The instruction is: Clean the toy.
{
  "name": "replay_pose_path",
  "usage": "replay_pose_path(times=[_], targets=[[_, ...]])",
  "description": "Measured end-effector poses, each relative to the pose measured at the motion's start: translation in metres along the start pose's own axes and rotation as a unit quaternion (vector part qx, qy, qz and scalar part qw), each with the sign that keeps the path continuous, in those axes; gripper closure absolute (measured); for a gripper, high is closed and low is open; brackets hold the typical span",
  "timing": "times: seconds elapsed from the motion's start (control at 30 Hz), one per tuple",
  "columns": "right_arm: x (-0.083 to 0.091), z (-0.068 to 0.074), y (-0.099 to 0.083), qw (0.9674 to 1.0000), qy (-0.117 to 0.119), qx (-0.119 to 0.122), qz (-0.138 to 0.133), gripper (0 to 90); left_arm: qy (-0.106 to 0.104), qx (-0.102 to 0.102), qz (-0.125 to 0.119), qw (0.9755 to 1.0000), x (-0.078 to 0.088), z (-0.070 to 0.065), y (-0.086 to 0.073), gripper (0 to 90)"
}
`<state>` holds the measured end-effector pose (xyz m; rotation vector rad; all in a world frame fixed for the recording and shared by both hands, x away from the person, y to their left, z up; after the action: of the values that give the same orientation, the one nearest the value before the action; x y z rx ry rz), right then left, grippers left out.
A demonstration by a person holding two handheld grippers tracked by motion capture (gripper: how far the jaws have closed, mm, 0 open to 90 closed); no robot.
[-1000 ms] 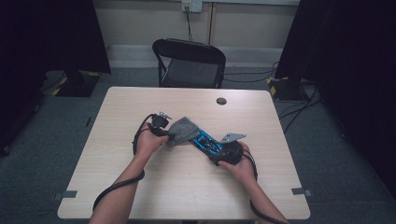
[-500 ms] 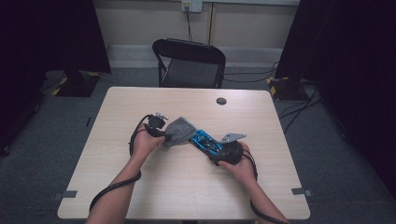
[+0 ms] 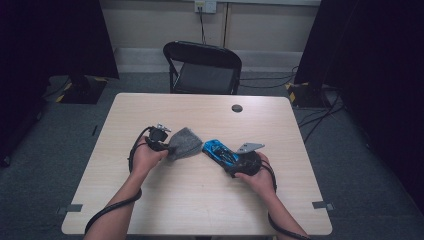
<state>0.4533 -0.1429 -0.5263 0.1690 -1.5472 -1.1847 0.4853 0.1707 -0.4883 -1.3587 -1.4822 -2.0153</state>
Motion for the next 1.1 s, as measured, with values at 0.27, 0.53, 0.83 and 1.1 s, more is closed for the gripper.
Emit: replay_pose_path(times=[0.27,0.53,0.83,1.1], targets=[[0.003,0.001,0.001,0.9999,0.006,0.006,0.014,20.7,0.001,-0.004,-0.005,1.0000,0.009,0.002,-0.007,75.4],[0.012,0.002,0.008,0.9999,0.007,0.013,0.003,19.3,-0.007,-0.019,-0.017,0.9996,0.022,-0.004,-0.009,75.3],[0.023,0.002,0.036,0.9996,0.009,0.014,-0.023,26.9,-0.027,-0.039,-0.028,0.9985,0.034,-0.018,-0.017,75.4],[-0.002,-0.002,0.060,0.9998,0.007,0.002,-0.019,34.4,-0.055,-0.065,-0.036,0.9957,0.040,-0.034,-0.020,75.3]])
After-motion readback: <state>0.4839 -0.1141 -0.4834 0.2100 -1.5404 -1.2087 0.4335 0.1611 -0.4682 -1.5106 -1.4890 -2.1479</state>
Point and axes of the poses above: each handheld gripper's, and its own axes: x roughly backward along the jaws, y roughly out of its top, z roughly to its left, the point moved 3 cm from there along -x, roughly forward along the jaws, and after that the axes turned 8 degrees about y, right-handed, at the moved point
